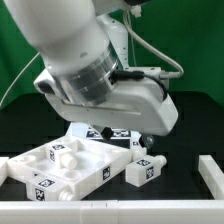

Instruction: Assemble one leg

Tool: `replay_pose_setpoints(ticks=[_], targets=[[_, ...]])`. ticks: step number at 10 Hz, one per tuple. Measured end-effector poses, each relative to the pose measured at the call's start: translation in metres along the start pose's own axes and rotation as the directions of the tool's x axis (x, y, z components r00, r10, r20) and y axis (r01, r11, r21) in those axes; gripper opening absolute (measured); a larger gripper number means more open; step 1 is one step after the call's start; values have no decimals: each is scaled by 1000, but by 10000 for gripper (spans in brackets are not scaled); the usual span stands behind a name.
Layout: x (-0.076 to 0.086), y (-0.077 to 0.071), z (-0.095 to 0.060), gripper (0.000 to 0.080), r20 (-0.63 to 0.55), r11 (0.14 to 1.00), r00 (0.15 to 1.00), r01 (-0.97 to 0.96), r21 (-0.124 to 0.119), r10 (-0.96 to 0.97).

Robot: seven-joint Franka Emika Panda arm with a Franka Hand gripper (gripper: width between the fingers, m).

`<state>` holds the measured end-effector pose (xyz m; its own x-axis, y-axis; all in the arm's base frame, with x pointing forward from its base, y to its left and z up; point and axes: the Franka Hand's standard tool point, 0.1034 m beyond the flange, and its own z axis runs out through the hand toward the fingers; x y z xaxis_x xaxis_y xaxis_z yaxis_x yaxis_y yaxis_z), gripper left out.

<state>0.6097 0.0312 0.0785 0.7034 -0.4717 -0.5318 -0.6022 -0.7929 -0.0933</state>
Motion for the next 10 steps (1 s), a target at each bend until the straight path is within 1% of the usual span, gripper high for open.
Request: replay_pose_setpoints(ticks=[1,2,4,5,7,10], targets=[[-4,5,3,650,66,1000,998,11,-16,-10],[-6,10,6,650,154,1000,988,5,-26,0],[-4,15,11,650,272,999,962,15,-51,0],[-3,13,14,650,302,998,953,26,-59,-7],[-1,2,21,650,292,997,956,37,-64,-16],[4,-2,39,650,288,997,958,38,-69,-16]])
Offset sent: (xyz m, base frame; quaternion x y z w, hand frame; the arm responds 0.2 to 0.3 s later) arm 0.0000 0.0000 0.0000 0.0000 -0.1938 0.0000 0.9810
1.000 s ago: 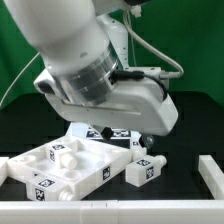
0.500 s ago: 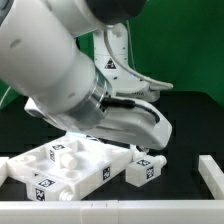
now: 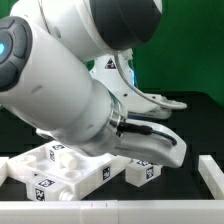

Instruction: Assemble one leg

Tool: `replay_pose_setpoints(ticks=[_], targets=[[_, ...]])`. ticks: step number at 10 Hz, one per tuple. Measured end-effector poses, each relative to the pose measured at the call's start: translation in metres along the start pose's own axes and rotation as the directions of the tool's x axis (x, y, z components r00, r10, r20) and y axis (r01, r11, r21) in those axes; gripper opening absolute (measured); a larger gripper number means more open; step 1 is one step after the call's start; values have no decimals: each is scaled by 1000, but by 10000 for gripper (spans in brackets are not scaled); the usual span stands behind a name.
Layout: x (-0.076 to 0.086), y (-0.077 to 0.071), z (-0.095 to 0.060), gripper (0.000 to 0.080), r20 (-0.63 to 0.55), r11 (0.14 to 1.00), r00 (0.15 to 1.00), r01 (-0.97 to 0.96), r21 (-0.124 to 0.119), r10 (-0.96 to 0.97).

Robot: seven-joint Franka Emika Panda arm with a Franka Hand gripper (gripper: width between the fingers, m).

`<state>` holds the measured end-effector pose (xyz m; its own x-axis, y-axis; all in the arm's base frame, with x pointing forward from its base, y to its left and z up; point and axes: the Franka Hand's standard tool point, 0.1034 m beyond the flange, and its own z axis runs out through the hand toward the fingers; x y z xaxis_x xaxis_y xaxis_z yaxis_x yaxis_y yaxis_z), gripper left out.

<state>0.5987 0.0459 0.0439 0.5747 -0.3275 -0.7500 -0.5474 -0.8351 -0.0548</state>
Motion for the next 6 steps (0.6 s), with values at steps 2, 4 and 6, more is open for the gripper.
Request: replay_pose_setpoints(ticks=[2,4,6], targets=[[4,-2,11,650,-6,1000,1000,-3,-3,3],[5,-2,17,650,-1,1000,1000,-4,-7,4],[8,0,22,650,-6,1000,1000,-9,-5,9]])
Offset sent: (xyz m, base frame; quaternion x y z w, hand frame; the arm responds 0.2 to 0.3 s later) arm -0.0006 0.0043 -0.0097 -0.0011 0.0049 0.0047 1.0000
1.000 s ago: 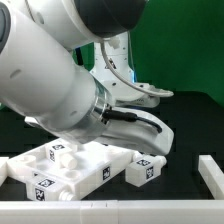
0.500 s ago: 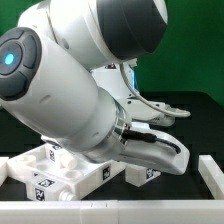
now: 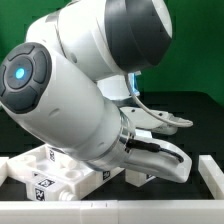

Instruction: Assemble one leg

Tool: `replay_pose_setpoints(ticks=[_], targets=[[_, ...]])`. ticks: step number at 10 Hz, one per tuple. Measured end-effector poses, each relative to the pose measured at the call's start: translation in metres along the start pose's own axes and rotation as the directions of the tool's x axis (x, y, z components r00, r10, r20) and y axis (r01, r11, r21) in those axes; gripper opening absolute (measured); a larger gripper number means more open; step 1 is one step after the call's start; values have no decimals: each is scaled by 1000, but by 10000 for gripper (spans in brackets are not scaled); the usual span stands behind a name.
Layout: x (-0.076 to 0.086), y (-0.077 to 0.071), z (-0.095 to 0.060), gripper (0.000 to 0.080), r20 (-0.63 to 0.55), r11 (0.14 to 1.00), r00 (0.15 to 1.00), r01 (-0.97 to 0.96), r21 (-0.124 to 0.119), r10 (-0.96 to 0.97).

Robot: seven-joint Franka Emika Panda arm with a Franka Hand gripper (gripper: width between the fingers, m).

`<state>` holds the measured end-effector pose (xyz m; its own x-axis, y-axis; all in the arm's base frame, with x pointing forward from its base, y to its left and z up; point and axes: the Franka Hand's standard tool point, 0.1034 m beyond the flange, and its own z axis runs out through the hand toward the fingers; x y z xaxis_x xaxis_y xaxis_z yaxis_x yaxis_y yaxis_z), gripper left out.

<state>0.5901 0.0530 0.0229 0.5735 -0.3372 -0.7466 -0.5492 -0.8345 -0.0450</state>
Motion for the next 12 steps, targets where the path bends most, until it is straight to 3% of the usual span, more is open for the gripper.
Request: replay_pose_setpoints(ticks=[4,6,7,8,12], targets=[[2,1,9,649,10,1000,1000,-10,13,10],[2,2,10,423,11,1000,1000,-11,12,11],[2,2,10,423,11,1000,1000,-11,12,10],[2,2,10,281,11,1000,1000,-10,12,10],[-2,1,3,281,8,1000,1000,1,12,-1]])
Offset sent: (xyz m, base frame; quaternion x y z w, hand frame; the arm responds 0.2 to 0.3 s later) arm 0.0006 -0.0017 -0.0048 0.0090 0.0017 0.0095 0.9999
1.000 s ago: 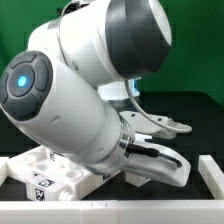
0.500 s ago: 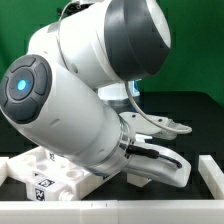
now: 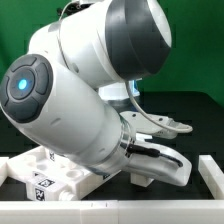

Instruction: Assemble one leg

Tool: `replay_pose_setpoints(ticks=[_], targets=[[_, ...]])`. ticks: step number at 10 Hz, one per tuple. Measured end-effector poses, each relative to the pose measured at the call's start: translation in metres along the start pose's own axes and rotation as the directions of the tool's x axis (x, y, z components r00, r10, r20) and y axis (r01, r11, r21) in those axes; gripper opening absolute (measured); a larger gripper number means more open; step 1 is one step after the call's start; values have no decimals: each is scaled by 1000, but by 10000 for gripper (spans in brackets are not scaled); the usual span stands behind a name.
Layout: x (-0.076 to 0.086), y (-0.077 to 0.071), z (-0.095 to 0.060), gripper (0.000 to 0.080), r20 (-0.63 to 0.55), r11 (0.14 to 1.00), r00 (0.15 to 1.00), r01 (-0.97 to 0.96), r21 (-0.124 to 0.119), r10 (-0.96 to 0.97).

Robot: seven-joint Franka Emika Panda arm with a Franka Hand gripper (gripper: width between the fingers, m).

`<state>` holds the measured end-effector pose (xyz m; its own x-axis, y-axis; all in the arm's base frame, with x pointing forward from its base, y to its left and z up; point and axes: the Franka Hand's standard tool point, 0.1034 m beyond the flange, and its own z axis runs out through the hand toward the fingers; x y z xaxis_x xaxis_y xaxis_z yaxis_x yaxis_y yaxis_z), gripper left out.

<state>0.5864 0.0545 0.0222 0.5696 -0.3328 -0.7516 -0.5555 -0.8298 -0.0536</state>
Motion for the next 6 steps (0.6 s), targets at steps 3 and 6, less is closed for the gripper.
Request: replay_pose_setpoints(ticks=[3,6], targets=[[-42,3,-50,281,17,998,997,70,-8,-70],[-41,-5,-62,281,-46,996,995,84,10,-83]])
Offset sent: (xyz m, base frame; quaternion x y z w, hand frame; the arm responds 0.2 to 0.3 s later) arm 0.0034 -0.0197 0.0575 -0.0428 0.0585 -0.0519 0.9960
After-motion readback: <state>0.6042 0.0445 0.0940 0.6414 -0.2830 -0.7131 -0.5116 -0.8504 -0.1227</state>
